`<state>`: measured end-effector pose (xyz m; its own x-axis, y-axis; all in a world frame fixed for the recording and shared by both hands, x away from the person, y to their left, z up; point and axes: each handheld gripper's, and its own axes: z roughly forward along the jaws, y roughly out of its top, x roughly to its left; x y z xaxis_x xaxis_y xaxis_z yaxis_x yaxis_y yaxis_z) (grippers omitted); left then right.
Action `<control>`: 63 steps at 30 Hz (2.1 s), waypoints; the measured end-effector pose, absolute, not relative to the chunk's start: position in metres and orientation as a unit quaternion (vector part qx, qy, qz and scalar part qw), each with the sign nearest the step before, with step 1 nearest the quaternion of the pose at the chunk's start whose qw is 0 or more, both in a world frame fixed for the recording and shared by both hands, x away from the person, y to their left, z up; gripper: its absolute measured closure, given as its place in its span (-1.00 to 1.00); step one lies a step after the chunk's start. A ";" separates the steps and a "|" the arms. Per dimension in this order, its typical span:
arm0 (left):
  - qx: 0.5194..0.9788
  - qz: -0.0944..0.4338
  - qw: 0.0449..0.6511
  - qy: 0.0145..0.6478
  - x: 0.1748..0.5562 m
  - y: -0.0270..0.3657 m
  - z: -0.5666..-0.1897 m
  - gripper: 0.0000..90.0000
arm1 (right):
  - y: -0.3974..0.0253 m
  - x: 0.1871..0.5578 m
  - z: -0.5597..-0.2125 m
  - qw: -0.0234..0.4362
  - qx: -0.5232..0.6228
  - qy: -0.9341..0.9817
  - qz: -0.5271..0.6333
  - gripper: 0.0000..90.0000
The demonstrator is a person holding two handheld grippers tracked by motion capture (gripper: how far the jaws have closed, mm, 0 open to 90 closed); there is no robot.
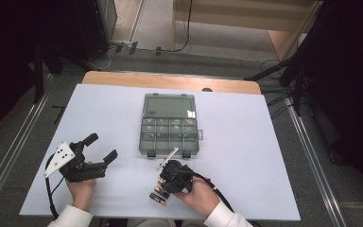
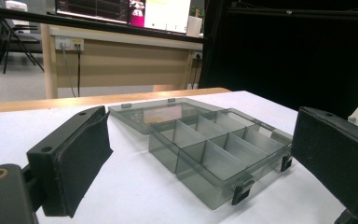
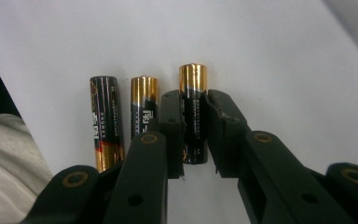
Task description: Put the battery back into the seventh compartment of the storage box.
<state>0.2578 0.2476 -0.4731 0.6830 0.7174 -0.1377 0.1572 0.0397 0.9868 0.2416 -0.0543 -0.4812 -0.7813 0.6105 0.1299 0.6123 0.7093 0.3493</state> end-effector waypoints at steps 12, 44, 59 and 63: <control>0.657 0.220 0.639 0.334 0.258 0.248 -0.473 -0.90 | -0.074 0.249 -0.464 -0.003 -0.380 -0.878 -0.291 0.73; 0.652 0.222 0.643 0.336 0.258 0.249 -0.472 -0.90 | -0.113 0.291 -0.467 0.028 -0.572 -0.691 -0.442 0.73; 0.655 0.220 0.640 0.335 0.259 0.248 -0.473 -0.90 | -0.115 0.312 -0.483 0.035 -0.633 -0.632 -0.445 0.73; 0.655 0.221 0.640 0.335 0.259 0.248 -0.473 -0.90 | -0.120 0.314 -0.487 0.049 -0.645 -0.616 -0.451 0.54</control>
<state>0.2585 0.2482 -0.4731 0.6780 0.7218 -0.1387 0.1547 0.0444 0.9870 0.3137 -0.1197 -0.4866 -0.1641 0.7495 0.6414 0.8380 -0.2370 0.4914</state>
